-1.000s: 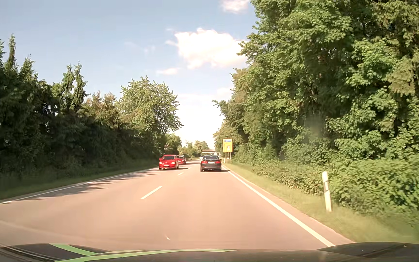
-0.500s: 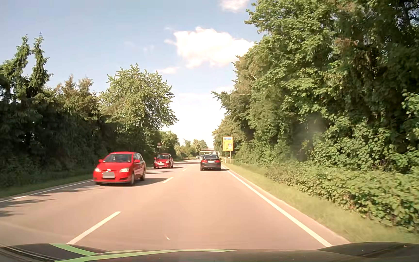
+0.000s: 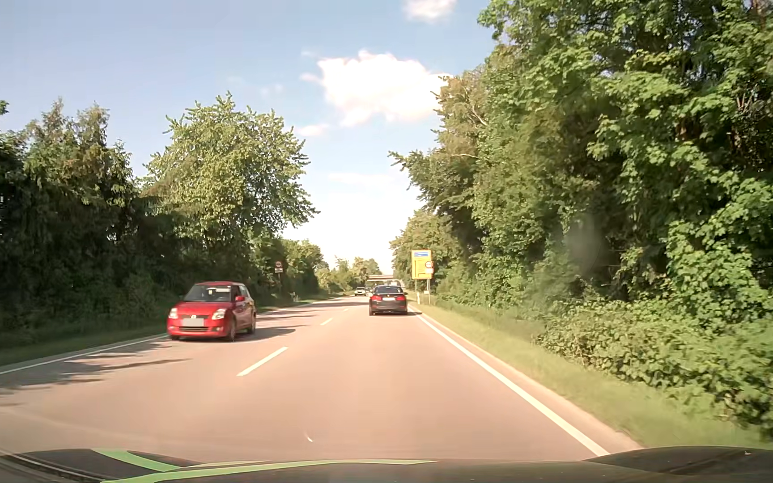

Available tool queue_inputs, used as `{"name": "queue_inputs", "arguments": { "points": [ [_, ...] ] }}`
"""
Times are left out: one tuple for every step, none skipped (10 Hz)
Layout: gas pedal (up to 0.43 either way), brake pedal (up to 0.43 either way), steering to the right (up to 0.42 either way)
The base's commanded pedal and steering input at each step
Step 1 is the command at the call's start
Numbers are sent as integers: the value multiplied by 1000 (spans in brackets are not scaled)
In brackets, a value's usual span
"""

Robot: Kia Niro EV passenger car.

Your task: Follow the waypoints while adhering to traffic rules and regulations

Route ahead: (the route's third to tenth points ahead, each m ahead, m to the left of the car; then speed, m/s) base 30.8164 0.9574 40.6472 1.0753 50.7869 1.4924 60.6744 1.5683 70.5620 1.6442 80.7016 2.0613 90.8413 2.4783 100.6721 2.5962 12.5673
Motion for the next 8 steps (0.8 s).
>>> {"name": "queue_inputs", "arguments": {
  "points": [
    [67,0,0],
    [79,0,-1],
    [79,0,-1],
    [87,0,-1],
    [87,0,-2],
    [87,0,-2],
    [98,0,-2],
    [98,0,-2]
  ]
}}
